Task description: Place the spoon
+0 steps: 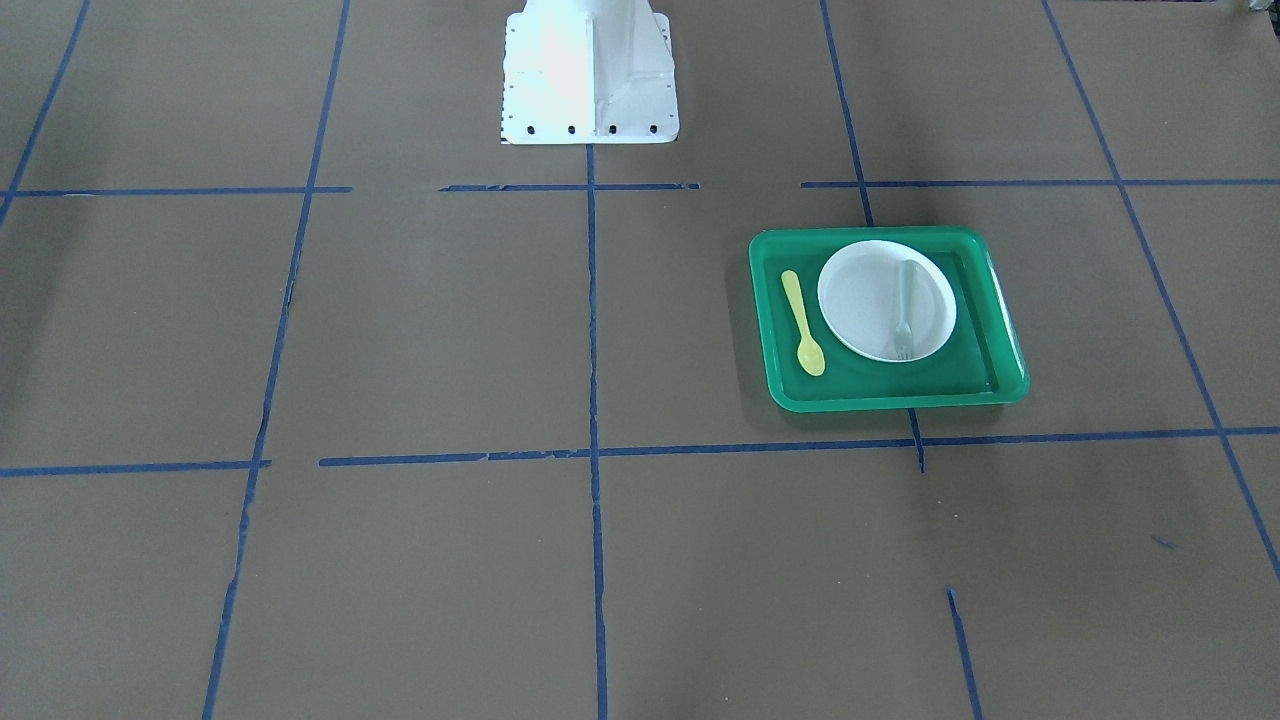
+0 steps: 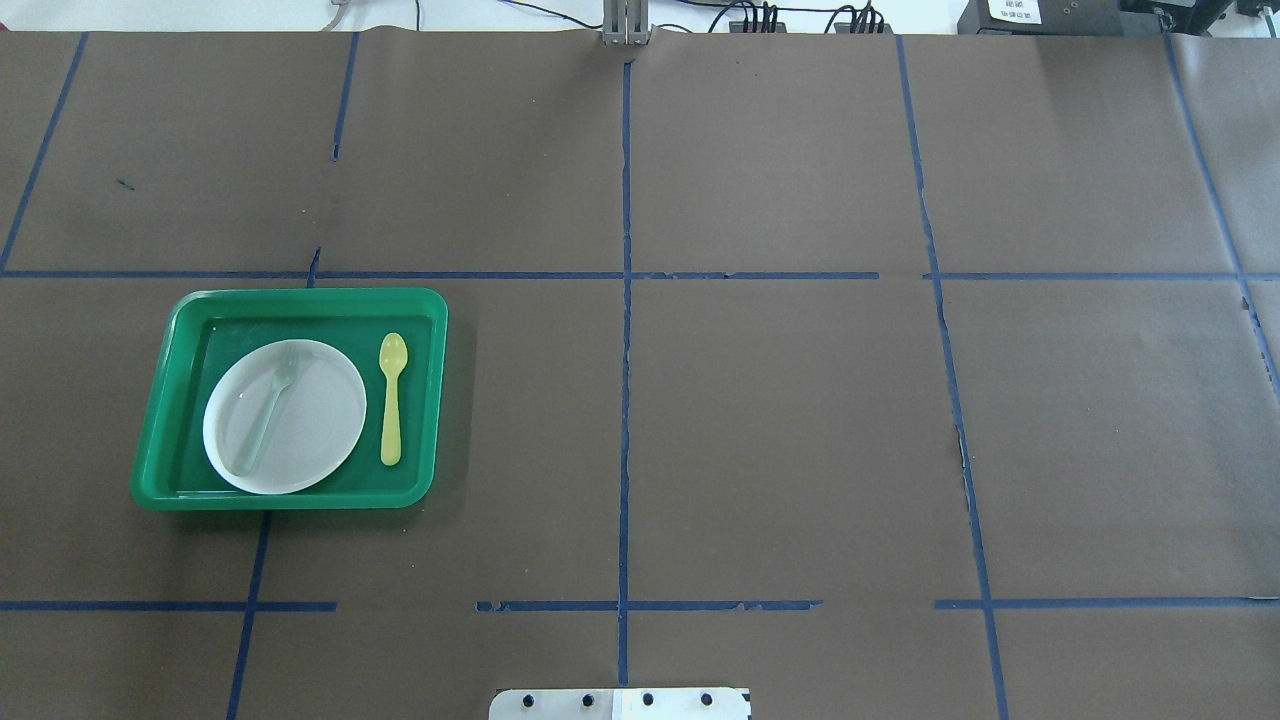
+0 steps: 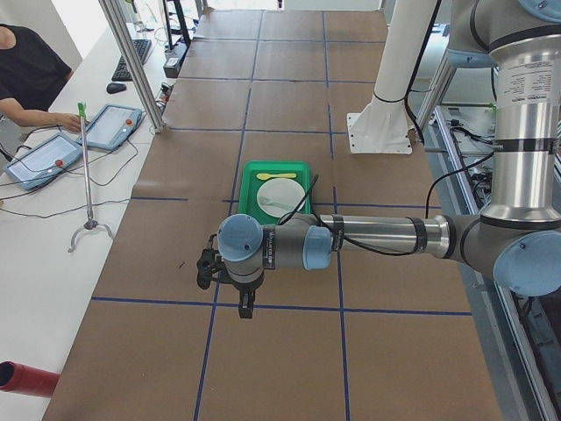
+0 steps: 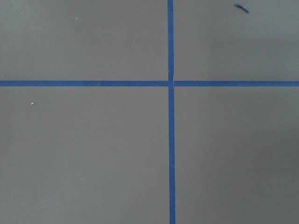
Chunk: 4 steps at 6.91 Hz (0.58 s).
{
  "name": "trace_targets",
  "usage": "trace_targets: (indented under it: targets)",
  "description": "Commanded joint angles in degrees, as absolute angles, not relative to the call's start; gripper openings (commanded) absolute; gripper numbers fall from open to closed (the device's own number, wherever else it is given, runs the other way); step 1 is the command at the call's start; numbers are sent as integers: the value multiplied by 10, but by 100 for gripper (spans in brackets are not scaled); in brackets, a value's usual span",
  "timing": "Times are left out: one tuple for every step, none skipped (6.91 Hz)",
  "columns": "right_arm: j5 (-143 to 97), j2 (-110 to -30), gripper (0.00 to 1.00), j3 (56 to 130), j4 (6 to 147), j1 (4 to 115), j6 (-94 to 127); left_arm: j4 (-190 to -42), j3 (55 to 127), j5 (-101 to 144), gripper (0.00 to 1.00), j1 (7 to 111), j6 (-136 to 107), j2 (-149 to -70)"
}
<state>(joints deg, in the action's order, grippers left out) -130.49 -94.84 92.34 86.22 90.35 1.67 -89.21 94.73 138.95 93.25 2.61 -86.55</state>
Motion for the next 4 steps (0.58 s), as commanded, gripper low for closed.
trace_targets:
  targets:
    - [-1304, -948, 100, 924, 862, 904, 17, -892, 950, 1390, 100, 932, 25, -871]
    - [-1305, -948, 100, 924, 862, 904, 17, -892, 950, 1390, 100, 931, 25, -875]
    - [-1305, -948, 100, 924, 862, 904, 17, -893, 949, 1391, 100, 931, 25, -876]
    - [-1305, -948, 100, 923, 862, 904, 17, -893, 950, 1391, 100, 932, 25, -876]
